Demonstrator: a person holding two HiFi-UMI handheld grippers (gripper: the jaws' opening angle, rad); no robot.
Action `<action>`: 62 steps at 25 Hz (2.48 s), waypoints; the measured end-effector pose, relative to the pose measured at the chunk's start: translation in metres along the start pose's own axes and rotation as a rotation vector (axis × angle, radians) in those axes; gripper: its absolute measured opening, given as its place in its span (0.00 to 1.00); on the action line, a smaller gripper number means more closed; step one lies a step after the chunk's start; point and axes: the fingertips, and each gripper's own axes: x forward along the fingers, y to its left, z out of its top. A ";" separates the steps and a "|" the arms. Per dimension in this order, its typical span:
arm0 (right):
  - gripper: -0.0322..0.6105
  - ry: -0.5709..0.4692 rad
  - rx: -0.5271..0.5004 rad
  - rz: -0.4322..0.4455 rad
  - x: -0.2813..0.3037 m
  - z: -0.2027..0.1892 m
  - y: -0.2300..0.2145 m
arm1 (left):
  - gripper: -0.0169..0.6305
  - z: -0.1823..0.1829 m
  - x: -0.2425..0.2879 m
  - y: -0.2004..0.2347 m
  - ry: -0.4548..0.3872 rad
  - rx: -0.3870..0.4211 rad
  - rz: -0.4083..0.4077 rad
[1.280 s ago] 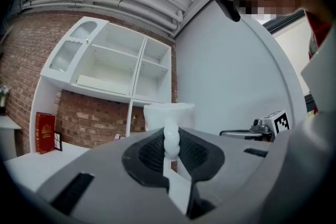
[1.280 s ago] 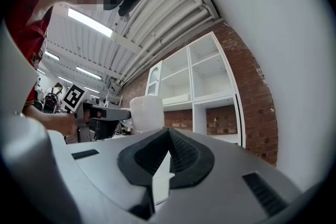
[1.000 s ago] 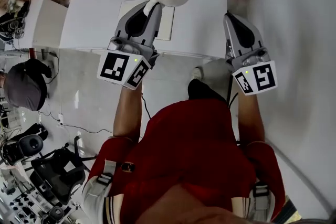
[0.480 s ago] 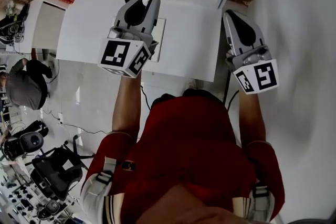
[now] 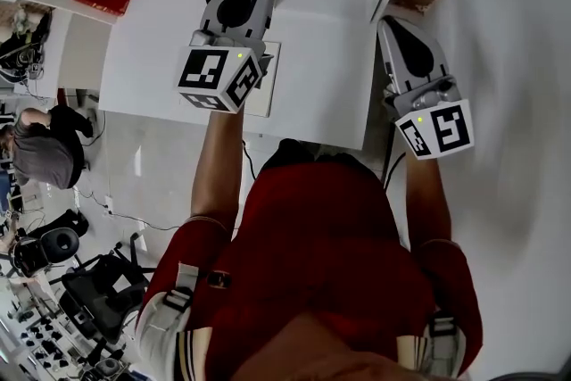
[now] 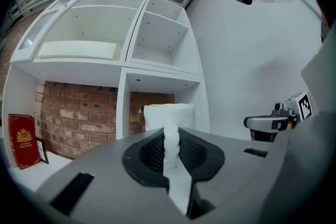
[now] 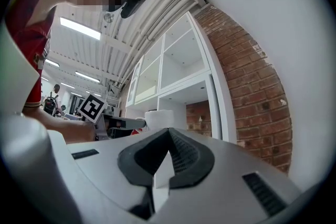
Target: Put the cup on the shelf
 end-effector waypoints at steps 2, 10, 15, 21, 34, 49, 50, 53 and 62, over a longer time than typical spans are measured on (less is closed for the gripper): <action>0.05 -0.001 -0.006 -0.013 0.003 0.002 -0.002 | 0.10 0.000 0.009 0.005 0.001 0.000 -0.008; 0.05 0.018 -0.017 -0.054 0.028 -0.002 -0.009 | 0.10 -0.010 0.050 0.036 0.024 0.004 -0.021; 0.05 0.029 -0.021 -0.080 0.035 -0.006 -0.013 | 0.10 -0.019 0.069 0.048 0.037 0.004 -0.020; 0.05 0.040 -0.025 -0.111 0.040 -0.010 -0.018 | 0.10 -0.032 0.087 0.056 0.060 0.019 -0.027; 0.05 0.062 -0.027 -0.141 0.054 -0.015 -0.020 | 0.10 -0.046 0.101 0.071 0.085 0.037 -0.021; 0.05 0.077 -0.027 -0.137 0.058 -0.021 -0.016 | 0.10 -0.050 0.099 0.082 0.084 0.015 0.029; 0.05 0.077 -0.026 -0.136 0.058 -0.022 -0.016 | 0.10 -0.050 0.099 0.082 0.083 0.014 0.031; 0.05 0.079 -0.024 -0.131 0.058 -0.024 -0.014 | 0.11 -0.051 0.098 0.081 0.075 -0.001 0.027; 0.05 0.076 -0.020 -0.126 0.056 -0.029 -0.010 | 0.24 -0.053 0.093 0.068 0.049 -0.010 -0.037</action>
